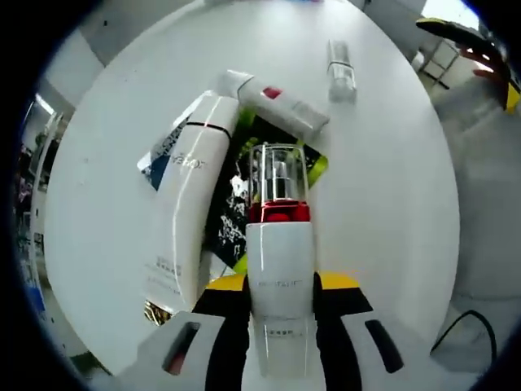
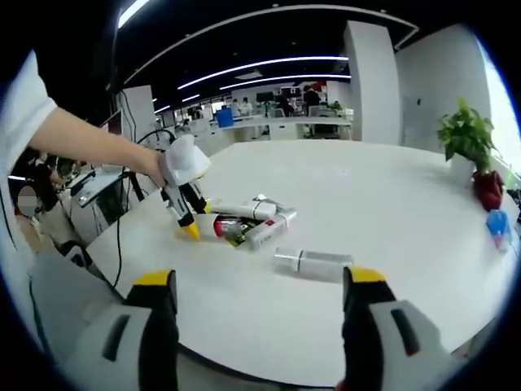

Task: Arrange the skincare products in the storage area until every visible bottle or jar stands upright without overlapping.

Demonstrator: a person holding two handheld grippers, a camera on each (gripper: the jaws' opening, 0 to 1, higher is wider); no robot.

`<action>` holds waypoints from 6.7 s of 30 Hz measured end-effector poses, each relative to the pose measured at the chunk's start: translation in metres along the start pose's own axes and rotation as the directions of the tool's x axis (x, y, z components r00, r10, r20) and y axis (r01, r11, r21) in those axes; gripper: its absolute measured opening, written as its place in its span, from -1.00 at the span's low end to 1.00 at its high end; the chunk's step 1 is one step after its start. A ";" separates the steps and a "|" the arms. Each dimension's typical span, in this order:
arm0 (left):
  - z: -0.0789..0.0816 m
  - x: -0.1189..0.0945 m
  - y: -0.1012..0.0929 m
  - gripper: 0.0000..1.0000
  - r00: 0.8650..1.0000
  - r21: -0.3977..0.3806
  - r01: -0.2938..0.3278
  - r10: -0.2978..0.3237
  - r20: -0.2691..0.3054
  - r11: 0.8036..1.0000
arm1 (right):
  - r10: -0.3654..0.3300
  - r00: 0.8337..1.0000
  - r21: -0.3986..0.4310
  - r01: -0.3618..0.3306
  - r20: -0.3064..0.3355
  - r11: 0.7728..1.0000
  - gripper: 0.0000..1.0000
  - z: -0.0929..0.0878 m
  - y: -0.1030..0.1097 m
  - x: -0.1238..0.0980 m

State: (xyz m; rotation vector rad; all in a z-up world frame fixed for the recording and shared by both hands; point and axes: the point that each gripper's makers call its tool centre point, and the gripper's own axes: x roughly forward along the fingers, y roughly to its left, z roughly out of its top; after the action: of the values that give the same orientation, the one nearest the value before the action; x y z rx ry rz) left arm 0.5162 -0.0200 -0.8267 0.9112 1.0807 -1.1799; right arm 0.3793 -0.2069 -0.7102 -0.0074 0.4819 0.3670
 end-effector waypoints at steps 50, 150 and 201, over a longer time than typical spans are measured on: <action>0.023 -0.052 -0.043 -0.50 0.938 -0.330 0.023 0.094 0.334 0.944 | 0.063 0.998 0.026 -0.063 0.018 0.998 0.61 0.006 0.012 -0.001; 0.117 -0.167 -0.203 -0.46 0.660 0.155 0.349 -0.359 0.660 0.924 | 0.786 0.577 0.080 -0.814 0.223 0.575 -0.48 0.116 0.116 -0.038; 0.104 -0.033 -0.140 -0.50 0.849 -0.112 -0.018 0.075 0.523 0.994 | 0.571 0.821 -0.096 -0.570 -0.013 0.816 -0.37 0.018 0.078 0.043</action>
State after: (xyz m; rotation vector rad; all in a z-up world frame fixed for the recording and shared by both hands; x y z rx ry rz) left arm 0.3942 -0.1346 -0.7683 0.4799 0.6572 -1.2251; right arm 0.3957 -0.1176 -0.7079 0.0490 0.4424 0.9862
